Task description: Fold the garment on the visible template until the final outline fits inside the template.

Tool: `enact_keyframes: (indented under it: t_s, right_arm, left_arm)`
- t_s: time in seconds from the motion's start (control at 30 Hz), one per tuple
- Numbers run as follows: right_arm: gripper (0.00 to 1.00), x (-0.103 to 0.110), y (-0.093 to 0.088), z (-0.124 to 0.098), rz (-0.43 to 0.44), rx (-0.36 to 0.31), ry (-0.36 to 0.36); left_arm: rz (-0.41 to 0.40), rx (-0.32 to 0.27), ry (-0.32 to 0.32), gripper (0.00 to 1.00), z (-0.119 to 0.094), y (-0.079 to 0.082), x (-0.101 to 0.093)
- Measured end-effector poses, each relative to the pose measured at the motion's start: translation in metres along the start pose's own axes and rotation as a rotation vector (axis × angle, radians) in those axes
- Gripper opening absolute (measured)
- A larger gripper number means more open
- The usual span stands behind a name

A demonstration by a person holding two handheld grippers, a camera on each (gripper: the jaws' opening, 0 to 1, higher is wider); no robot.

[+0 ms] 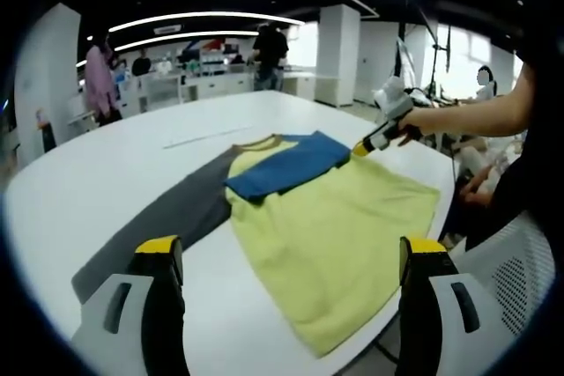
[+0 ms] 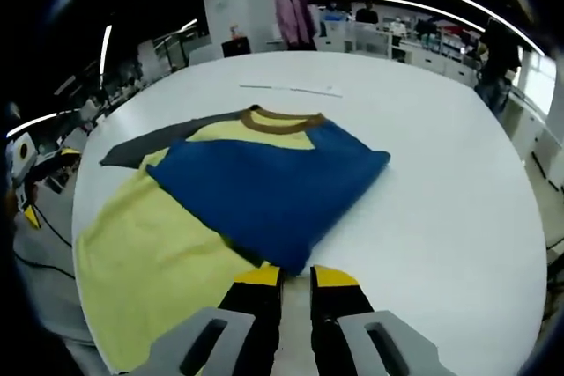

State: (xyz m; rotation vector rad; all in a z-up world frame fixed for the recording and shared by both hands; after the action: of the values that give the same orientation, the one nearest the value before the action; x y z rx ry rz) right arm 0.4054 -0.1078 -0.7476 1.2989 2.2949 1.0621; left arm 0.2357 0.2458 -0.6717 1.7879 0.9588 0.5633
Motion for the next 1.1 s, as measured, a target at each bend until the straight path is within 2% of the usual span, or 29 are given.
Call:
enact_keyframes:
  t_s: [0.1, 0.3, 0.73, 0.93, 1.1]
  right_arm:
    - [0.00, 0.001, 0.000, 0.003, 0.003, -0.001, -0.015]
    - [0.00, 0.001, -0.001, 0.003, 0.002, 0.003, -0.027]
    - [0.00, -0.019, 0.000, -0.011, -0.057, 0.031, -0.098]
    - [0.00, -0.019, 0.003, -0.016, -0.091, 0.030, -0.131]
    - [0.00, -0.015, 0.003, -0.018, -0.085, 0.038, -0.134]
  left_arm:
    - [0.002, 0.003, 0.001, 0.99, 0.000, -0.001, 0.000]
    - [-0.002, 0.008, 0.005, 0.99, 0.000, -0.002, -0.001]
    - [0.000, 0.011, -0.004, 0.99, 0.005, -0.003, -0.002]
    - [0.001, 0.009, -0.003, 0.99, 0.004, -0.003, 0.000]
    - [0.002, 0.012, 0.002, 0.99, 0.002, -0.004, 0.002]
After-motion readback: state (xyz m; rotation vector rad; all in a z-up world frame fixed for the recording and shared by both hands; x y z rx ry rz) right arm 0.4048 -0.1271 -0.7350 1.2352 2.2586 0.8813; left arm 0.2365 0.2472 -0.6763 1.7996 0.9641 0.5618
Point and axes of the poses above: the point that each gripper's makers call its tool centre point, and the gripper's own axes: z roughly forward along the fingers, x roughly to its left, y roughly out of its top, the point moved 7 cm from there along -z, roughly backward along the fingers, and after that the axes turned 4 degrees about -x, right-handed, at the moved point
